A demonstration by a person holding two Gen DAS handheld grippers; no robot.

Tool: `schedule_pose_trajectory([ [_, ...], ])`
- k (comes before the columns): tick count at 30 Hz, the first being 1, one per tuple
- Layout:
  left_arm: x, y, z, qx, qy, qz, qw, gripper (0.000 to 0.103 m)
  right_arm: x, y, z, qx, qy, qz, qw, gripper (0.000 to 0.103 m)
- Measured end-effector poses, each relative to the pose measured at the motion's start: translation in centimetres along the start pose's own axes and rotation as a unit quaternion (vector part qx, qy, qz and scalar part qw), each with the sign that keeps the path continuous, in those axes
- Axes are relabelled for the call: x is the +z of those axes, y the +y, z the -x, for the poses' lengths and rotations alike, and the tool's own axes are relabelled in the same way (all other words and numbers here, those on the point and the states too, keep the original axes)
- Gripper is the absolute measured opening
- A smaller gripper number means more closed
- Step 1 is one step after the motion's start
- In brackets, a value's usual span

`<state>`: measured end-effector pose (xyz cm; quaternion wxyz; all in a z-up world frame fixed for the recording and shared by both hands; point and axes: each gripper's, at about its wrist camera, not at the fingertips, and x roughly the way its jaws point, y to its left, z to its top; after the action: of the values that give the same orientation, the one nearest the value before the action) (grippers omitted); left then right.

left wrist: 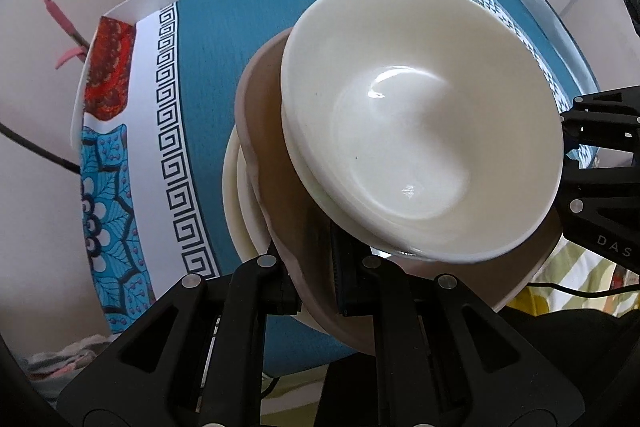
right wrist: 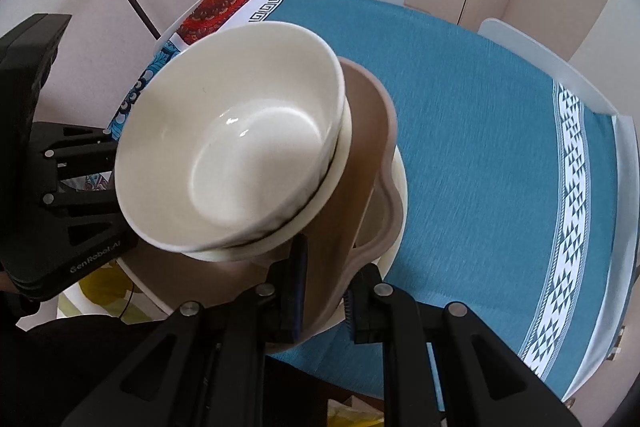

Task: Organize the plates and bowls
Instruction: 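Lift the bowl stack and lower it onto the plate stack, then open the right gripper and pull it back from the stack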

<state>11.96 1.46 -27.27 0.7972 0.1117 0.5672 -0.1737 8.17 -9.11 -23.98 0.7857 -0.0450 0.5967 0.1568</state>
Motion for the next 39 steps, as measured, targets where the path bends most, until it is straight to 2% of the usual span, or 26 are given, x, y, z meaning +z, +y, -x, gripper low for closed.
schedule_pose_trajectory([
  [9, 0.5, -0.9, -0.6, 0.03, 0.027, -0.007, 0.9992, 0.017, 0.4, -0.2, -0.2, 0.014, 0.019, -0.006, 1.0, 0.015],
  [13, 0.7, -1.2, -0.8, 0.03, 0.048, -0.019, 0.9982, 0.019, 1.0, -0.2, -0.7, 0.022, 0.046, -0.005, 0.999, 0.016],
  [21, 1.4, -1.1, -1.1, 0.007, 0.088, -0.034, 0.9955, 0.024, 2.1, 0.2, -1.4, 0.033, 0.087, 0.01, 0.996, 0.023],
  [24, 1.7, -0.9, -1.3, -0.015, 0.108, -0.033, 0.9934, 0.029, 2.3, 0.4, -1.5, 0.037, 0.095, 0.016, 0.995, 0.025],
  [26, 1.8, -0.7, -1.3, -0.04, 0.124, -0.028, 0.991, 0.036, 2.6, 0.6, -1.6, 0.042, 0.102, 0.018, 0.994, 0.026],
  [28, 1.9, -0.7, -1.2, -0.069, 0.138, -0.025, 0.9877, 0.051, 2.7, 0.4, -1.5, 0.054, 0.108, 0.016, 0.993, 0.03],
  [29, 1.9, -0.9, -1.2, -0.075, 0.143, -0.025, 0.9866, 0.052, 2.7, 0.5, -1.4, 0.059, 0.109, 0.017, 0.992, 0.034],
  [30, 1.9, -1.0, -1.2, -0.075, 0.146, -0.025, 0.9861, 0.053, 2.8, 0.5, -1.3, 0.06, 0.109, 0.02, 0.992, 0.041],
  [31, 1.8, -1.1, -1.2, -0.075, 0.148, -0.025, 0.9858, 0.053, 2.8, 0.6, -1.2, 0.06, 0.109, 0.023, 0.992, 0.043],
  [39, 1.4, -0.6, -0.3, -0.094, 0.163, -0.003, 0.9821, 0.054, 2.6, 0.6, -0.2, 0.061, 0.103, 0.023, 0.993, 0.044],
])
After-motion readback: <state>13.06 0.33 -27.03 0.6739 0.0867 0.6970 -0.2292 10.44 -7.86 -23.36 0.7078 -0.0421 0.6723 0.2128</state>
